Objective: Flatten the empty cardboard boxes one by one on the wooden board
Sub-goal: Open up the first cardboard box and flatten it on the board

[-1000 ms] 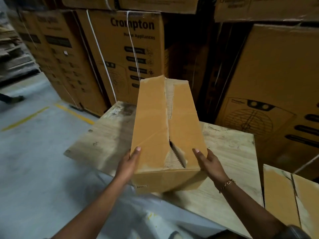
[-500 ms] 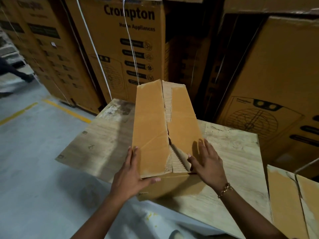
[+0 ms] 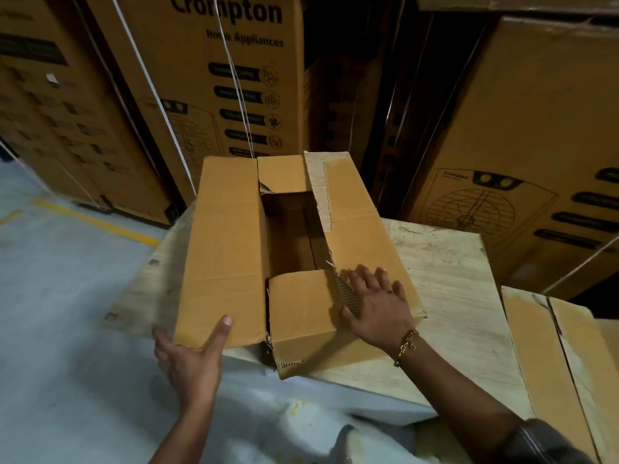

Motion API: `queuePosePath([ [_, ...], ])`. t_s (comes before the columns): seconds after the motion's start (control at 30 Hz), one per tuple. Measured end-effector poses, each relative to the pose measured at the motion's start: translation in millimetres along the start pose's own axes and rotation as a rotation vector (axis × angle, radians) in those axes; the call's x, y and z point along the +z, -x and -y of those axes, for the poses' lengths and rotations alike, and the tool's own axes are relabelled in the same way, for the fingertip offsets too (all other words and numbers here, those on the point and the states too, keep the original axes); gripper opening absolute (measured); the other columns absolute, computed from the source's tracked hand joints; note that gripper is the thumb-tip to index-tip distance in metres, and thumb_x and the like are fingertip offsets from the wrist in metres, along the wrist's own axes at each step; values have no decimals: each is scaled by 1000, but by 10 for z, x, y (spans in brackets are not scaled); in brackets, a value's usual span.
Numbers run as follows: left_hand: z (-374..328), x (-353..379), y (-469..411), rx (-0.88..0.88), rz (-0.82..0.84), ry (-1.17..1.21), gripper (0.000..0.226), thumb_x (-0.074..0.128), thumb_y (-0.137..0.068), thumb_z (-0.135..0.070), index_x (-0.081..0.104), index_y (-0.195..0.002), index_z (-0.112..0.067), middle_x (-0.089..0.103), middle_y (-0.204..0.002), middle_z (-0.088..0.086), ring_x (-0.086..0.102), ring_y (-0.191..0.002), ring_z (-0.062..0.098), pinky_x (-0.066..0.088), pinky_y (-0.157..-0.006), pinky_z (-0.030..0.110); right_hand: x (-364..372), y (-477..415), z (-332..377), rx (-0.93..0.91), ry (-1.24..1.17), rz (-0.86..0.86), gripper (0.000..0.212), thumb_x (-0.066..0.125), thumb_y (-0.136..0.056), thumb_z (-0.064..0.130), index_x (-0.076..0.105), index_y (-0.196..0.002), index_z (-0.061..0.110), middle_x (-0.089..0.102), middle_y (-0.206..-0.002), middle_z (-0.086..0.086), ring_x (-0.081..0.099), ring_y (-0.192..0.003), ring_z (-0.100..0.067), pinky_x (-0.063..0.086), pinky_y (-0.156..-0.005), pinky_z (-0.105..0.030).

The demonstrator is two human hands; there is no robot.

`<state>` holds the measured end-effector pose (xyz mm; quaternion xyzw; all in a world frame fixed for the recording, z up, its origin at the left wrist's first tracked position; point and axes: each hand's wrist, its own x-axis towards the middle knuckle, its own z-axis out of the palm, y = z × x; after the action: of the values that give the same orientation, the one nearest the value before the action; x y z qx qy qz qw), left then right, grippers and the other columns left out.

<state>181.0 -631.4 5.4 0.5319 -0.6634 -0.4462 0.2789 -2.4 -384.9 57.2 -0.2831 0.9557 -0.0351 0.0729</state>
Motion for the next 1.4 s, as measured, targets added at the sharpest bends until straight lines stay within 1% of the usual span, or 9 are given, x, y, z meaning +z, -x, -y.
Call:
queuePosePath([
  [0.1, -20, 80, -16, 93, 68, -333, 111, 76, -72, -62, 17, -156, -23, 15, -163, 9, 12, -149, 34, 17, -114, 63, -49, -37, 27, 2, 37, 10, 83, 38, -81, 70, 16, -152, 31, 33, -155, 0, 31, -141, -33, 36, -108, -55],
  [0.3, -362, 375, 70, 569, 389, -577, 76, 20, -86, -69, 38, -150, -32, 23, -163, -9, 9, -151, 18, 10, -119, 46, -522, -18, 82, -74, 27, -168, 64, 50, -90, 52, 29, -148, 36, 68, -111, 1, 65, -84, -22, 51, -68, -30],
  [0.57, -394, 722, 166, 500, 466, -583, 82, 39, -93, -67, 12, -158, -25, 8, -166, -2, 4, -153, 24, 17, -120, 47, -1036, 113, -1012, 258, -360, -576, 31, 57, -94, 19, 59, -122, 33, 63, -84, 9, 58, -61, -10, 51, -48, -29],
  [0.77, -353, 780, 197, 493, 392, -514, 97, 27, -76, -77, 25, -156, -22, 21, -163, -1, 17, -150, 25, 22, -117, 48, -492, 27, -1922, 463, -367, -143, 54, 38, -91, 65, 57, -125, 27, 68, -107, -5, 63, -86, -24, 56, -74, -41],
  [0.87, -329, 808, 188, 495, 368, -526, 96, 29, -77, -76, 27, -155, -21, 23, -162, 0, 18, -150, 25, 21, -119, 48, -144, 58, -1781, 506, -863, 146, 106, 26, -63, 95, 53, -136, 23, 60, -132, -12, 59, -112, -28, 47, -100, -48],
  [0.97, -338, 797, 201, 438, 413, -502, 98, 36, -76, -78, 22, -156, -24, 18, -164, -4, 16, -150, 20, 21, -119, 43, 154, 74, -1434, 538, -1138, 466, 110, 21, -54, 100, 46, -140, 35, 52, -143, -6, 53, -125, -27, 32, -106, -52],
  [1.1, -470, 789, 209, 466, 403, -665, 103, 24, -74, -84, 21, -156, -21, 15, -165, -1, 11, -151, 21, 21, -118, 47, 248, 51, -1309, 562, -1220, 427, 85, 23, -77, 91, 60, -125, 32, 61, -130, -7, 58, -115, -24, 36, -102, -46],
  [1.23, -784, 948, 184, 864, 353, -1013, 82, 13, -91, -75, 30, -154, -25, 20, -164, -2, 0, -153, 21, 6, -120, 55, 133, -57, -1515, 413, -1030, 279, 103, 26, -58, 103, 70, -108, 24, 73, -94, -7, 66, -82, -21, 50, -74, -34],
  [1.4, -1390, 1209, 98, 543, 702, -1152, 90, 0, -84, -83, 53, -137, -32, 55, -141, -3, 39, -138, 20, -2, -116, 57, -164, -367, -1575, 352, -950, 192, 68, 36, -91, 71, 45, -145, 32, 47, -149, -3, 47, -131, -28, 39, -106, -44],
])
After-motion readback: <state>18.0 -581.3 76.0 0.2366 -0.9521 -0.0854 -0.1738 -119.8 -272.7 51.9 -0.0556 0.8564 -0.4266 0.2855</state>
